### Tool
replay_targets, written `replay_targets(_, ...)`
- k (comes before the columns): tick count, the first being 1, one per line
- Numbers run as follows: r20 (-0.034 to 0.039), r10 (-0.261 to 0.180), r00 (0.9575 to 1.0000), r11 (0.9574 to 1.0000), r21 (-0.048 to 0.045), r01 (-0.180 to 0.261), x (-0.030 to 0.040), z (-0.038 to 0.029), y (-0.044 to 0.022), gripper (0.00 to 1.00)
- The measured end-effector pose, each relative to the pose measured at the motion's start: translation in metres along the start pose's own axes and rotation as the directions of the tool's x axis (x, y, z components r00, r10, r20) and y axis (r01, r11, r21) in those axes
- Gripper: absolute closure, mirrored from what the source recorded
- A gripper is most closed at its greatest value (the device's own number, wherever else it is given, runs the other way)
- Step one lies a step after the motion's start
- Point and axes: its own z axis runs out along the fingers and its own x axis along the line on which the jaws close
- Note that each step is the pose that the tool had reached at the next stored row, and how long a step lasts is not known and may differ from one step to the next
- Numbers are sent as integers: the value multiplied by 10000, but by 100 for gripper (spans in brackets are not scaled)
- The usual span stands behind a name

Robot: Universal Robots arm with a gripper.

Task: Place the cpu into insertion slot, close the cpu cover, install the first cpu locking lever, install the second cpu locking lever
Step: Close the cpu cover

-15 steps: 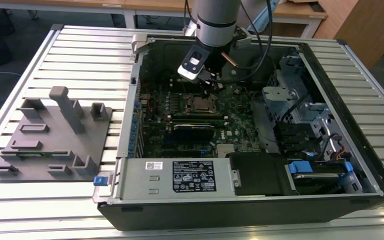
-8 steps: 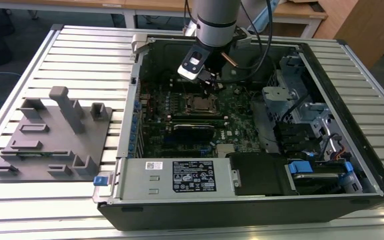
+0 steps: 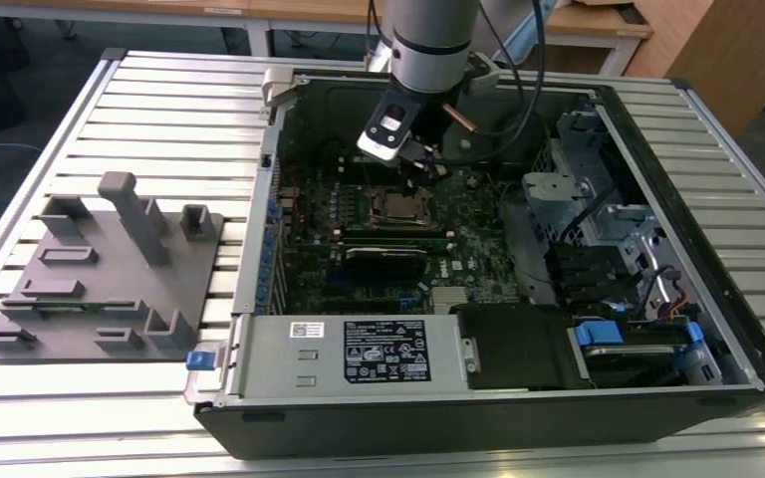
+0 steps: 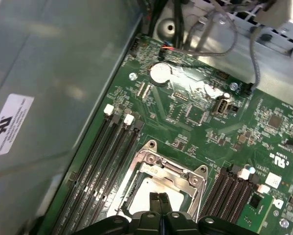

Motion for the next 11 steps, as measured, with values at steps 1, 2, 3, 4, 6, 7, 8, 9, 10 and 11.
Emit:
replay_targets(1,-3,-129,9999,9999,2,129,0,0,0,90)
replay_targets(2,-6,-233,9997,9997,2,233,0,0,0,90)
replay_targets(3,-7,-268,9996,9996,2,268,0,0,0,90)
replay_targets(4,-8,-268,9996,9996,2,268,0,0,0,90)
replay_targets(6,-10,-354,9994,9994,3,354,0,0,0,90)
replay_targets(7,-10,-355,9994,9994,3,355,0,0,0,90)
replay_targets(8,-10,-356,9994,9994,3,356,0,0,0,90)
replay_targets(9,-10,-357,9994,9994,3,357,0,0,0,90)
replay_targets(10,-10,-357,9994,9994,3,357,0,0,0,90)
replay_targets(11,-10,-358,9994,9994,3,358,0,0,0,90)
